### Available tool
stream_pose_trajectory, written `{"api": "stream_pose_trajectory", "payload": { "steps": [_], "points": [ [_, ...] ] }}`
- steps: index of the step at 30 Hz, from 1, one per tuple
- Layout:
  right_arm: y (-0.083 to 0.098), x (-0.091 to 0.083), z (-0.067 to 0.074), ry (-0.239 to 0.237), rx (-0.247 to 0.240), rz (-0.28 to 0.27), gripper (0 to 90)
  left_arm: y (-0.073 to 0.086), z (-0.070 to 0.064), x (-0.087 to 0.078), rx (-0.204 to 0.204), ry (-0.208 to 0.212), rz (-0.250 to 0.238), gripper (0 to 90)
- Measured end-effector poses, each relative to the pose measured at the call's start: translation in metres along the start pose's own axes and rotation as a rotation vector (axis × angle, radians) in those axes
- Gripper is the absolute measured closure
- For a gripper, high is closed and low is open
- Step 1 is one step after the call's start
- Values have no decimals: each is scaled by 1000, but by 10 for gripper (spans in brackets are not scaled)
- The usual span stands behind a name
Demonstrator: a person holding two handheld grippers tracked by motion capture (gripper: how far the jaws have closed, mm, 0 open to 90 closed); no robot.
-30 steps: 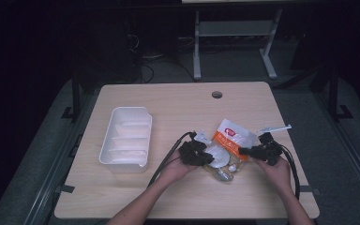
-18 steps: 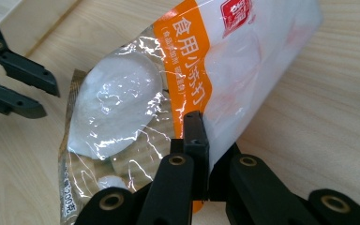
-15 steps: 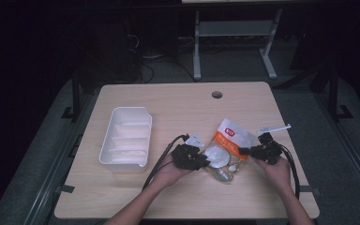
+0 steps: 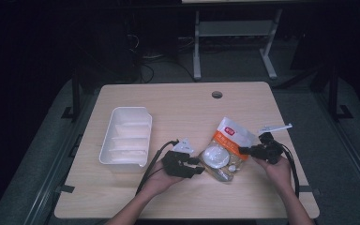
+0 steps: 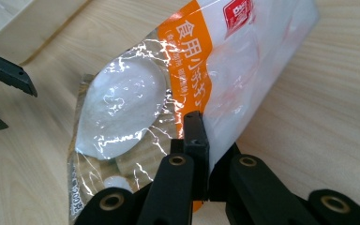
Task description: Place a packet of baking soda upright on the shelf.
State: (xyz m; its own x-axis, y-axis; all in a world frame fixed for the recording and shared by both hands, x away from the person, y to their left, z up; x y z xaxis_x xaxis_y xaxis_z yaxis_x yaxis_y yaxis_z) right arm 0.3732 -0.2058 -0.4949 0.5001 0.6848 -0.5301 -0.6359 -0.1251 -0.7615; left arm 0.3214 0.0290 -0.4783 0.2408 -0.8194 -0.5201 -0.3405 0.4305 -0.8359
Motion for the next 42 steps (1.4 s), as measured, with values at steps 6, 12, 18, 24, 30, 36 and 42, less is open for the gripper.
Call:
{"api": "stream_pose_trajectory", "payload": {
  "steps": [6,12,18,24,30,36,42],
  "points": [
    [-9,-3,8,-2,-38,-5,894,6,-5,-7,-10,6,-15,539],
    [-21,-6,18,-9,-80,-24,894,11,-10,-13,-8,7,-21,490],
    [-34,-12,27,-25,-107,-51,895,16,-14,-18,-10,13,-28,428],
    [-47,-19,43,-43,-173,-59,896,22,-17,-22,-13,17,-33,389],
    [-56,-21,56,-64,-210,-60,896,28,-19,-24,2,17,-32,351],
    [-62,-23,63,-84,-230,-52,897,30,-17,-27,8,9,-41,331],
    [-71,-23,71,-85,-257,-38,897,30,-17,-29,10,-2,-49,324]
  ]
}}
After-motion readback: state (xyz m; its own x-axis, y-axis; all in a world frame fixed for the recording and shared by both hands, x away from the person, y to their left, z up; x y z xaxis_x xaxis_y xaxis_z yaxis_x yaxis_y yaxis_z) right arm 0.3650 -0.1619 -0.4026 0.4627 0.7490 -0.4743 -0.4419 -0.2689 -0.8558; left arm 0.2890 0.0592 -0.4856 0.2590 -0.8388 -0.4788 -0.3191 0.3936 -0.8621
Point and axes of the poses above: each handheld gripper's, and its own axes: x roughly forward along the jaws, y roughly out of its underside, z roughly to its left, the point moved 7 cm from there along x, roughly forward along the jaws, and after that the axes turned 9 degrees about -z, right-handed, at the moved point
